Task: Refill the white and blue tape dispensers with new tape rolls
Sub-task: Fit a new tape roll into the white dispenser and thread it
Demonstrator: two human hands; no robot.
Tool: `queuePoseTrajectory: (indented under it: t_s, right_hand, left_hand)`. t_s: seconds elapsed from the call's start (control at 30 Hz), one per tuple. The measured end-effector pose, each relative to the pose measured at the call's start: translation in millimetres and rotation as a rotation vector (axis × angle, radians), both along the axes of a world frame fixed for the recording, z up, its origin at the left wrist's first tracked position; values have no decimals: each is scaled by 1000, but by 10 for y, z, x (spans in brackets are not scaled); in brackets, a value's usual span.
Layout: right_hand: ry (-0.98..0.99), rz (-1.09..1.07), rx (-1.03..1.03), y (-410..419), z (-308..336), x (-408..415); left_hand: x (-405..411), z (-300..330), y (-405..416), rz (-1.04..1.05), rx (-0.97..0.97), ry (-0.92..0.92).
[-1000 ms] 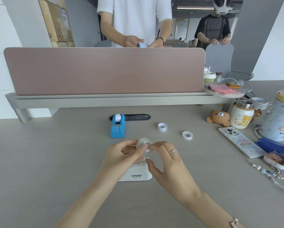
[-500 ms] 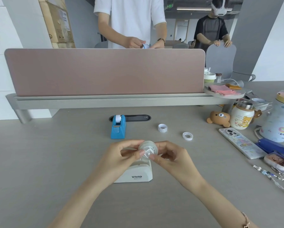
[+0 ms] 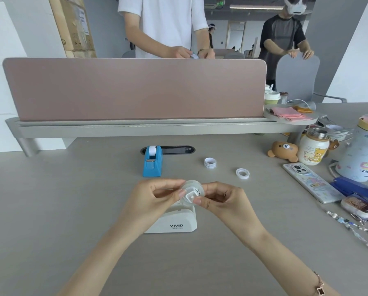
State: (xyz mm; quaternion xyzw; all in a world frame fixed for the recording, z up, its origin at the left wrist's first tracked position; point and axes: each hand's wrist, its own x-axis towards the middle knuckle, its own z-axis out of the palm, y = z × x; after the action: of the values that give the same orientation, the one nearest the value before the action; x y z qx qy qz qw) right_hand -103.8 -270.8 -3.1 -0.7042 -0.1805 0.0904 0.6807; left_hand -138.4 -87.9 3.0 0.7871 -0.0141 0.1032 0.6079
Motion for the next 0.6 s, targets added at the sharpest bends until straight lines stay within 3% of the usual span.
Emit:
queuePoseTrajectory:
  t_s: [0.33, 0.6]
  right_hand:
    - [73, -20, 17, -21, -20, 42]
    - [100, -14, 16, -5, -19, 33]
  left_hand:
    - [7, -43, -73, 80, -4, -19]
    - [19, -81, -40, 104, 129, -19]
